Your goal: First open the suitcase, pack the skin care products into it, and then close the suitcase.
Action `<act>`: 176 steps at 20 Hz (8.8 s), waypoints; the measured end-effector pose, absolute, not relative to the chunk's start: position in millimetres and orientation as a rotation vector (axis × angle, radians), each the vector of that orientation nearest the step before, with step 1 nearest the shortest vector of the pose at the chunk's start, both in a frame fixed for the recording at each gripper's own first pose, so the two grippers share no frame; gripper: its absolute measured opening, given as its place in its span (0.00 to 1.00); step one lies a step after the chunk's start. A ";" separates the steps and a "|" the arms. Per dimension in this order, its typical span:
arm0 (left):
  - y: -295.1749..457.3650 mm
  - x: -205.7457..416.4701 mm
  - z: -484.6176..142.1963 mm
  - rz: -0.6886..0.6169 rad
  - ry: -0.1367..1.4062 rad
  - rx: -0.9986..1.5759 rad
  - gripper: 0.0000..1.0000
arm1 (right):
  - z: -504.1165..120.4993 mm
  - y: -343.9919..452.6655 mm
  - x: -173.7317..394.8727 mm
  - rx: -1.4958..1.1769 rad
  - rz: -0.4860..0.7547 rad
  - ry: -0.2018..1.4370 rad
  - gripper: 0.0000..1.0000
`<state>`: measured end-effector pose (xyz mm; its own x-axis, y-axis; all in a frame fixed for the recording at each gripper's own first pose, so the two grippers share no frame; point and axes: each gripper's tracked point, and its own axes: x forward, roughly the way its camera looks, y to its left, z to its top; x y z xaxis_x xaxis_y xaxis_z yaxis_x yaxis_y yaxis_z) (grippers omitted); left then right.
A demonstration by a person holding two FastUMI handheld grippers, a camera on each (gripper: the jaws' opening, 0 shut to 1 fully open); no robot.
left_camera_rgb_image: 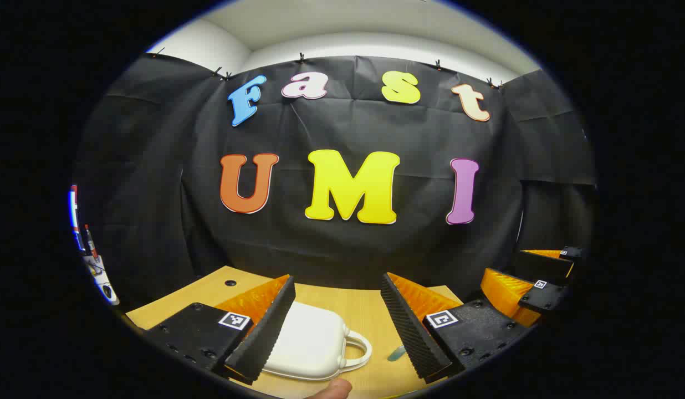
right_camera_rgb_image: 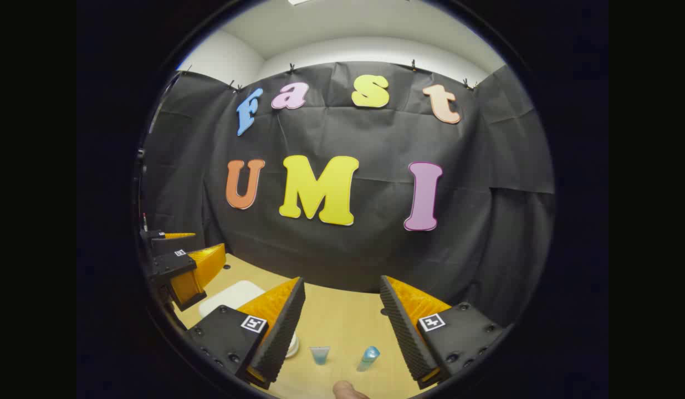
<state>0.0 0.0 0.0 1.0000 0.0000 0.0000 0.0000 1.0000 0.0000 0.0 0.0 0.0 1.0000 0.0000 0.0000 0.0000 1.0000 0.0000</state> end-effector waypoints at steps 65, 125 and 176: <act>-40.9 53.4 -257.2 -0.117 0.221 1.133 0.96 | -104.5 -173.0 -2.2 0.022 -0.182 0.185 0.81; 430.4 117.0 -295.8 0.154 0.763 0.073 0.03 | -92.2 -32.0 15.5 -0.082 -0.400 0.333 0.81; -169.8 125.6 -374.9 -0.237 0.568 0.045 0.64 | -236.6 -200.9 -12.2 -0.099 -0.105 0.497 0.81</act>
